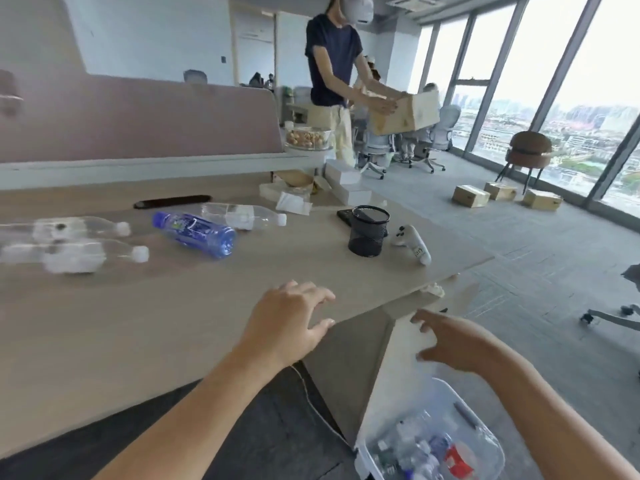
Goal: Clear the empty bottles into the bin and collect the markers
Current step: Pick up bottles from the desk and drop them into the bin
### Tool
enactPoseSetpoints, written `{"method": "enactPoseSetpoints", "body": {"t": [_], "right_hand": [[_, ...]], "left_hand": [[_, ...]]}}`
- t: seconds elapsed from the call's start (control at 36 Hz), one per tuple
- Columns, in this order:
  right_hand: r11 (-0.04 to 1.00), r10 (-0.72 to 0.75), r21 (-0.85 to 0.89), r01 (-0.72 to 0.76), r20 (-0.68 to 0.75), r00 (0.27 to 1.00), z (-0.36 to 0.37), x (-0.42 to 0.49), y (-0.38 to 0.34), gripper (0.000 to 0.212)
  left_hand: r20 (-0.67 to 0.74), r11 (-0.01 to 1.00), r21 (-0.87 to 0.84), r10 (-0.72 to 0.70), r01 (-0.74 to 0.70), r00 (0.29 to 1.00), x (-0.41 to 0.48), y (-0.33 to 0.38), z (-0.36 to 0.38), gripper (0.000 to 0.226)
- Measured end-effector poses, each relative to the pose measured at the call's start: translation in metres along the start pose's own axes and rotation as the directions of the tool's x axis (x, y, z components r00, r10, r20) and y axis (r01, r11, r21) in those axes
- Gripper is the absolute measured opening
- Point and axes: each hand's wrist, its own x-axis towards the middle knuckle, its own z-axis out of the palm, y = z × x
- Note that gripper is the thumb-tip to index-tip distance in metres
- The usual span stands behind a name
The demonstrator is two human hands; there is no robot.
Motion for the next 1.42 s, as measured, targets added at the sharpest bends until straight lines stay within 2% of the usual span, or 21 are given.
{"method": "enactPoseSetpoints", "body": {"t": [0.14, 0.22, 0.31, 0.39, 0.5, 0.78, 0.97, 1.06, 1.22, 1.33, 1.42], "right_hand": [[0.988, -0.130, 0.058, 0.140, -0.156, 0.979, -0.047, 0.008, -0.066, 0.051], [0.955, -0.248, 0.111, 0.274, -0.202, 0.947, -0.064, 0.011, -0.116, 0.052], [0.927, -0.352, 0.039, 0.374, -0.263, 0.898, -0.068, 0.019, -0.167, 0.054], [0.888, -0.456, -0.067, 0.455, -0.251, 0.854, -0.067, 0.023, -0.224, 0.057], [0.827, -0.560, -0.107, 0.552, -0.249, 0.790, -0.060, 0.025, -0.300, 0.061], [0.568, -0.821, -0.284, 0.773, -0.271, 0.503, -0.025, -0.011, -0.493, 0.078], [0.291, -0.953, -0.333, 0.897, -0.188, 0.239, 0.014, -0.042, -0.590, 0.079], [0.208, -0.977, -0.356, 0.911, -0.127, 0.173, 0.034, -0.049, -0.613, 0.080], [0.188, -0.981, -0.414, 0.891, -0.035, 0.191, 0.064, -0.046, -0.633, 0.070], [0.207, -0.977, -0.438, 0.875, -0.048, 0.207, 0.063, -0.045, -0.633, 0.071], [0.240, -0.969, -0.448, 0.861, -0.068, 0.236, 0.051, -0.044, -0.628, 0.070]], "left_hand": [[-0.065, 0.989, 0.092, -0.107, 0.113, 0.992, -0.024, -0.057, -0.070, 0.038], [-0.102, 0.969, 0.137, -0.193, 0.206, 0.976, -0.047, -0.091, -0.104, 0.039], [-0.128, 0.941, 0.172, -0.272, 0.292, 0.954, -0.074, -0.123, -0.136, 0.038], [-0.162, 0.909, 0.206, -0.333, 0.362, 0.929, -0.105, -0.152, -0.166, 0.039], [-0.218, 0.857, 0.248, -0.405, 0.452, 0.888, -0.148, -0.185, -0.202, 0.038], [-0.327, 0.671, 0.308, -0.591, 0.674, 0.737, -0.253, -0.239, -0.259, 0.039], [-0.369, 0.590, 0.270, -0.667, 0.761, 0.648, -0.298, -0.254, -0.282, 0.039], [-0.415, 0.554, 0.215, -0.694, 0.805, 0.588, -0.316, -0.266, -0.284, 0.035], [-0.451, 0.475, 0.194, -0.734, 0.858, 0.508, -0.338, -0.289, -0.282, 0.035], [-0.452, 0.422, 0.190, -0.764, 0.886, 0.460, -0.330, -0.301, -0.278, 0.038], [-0.446, 0.397, 0.213, -0.774, 0.893, 0.450, -0.318, -0.309, -0.275, 0.040]]}}
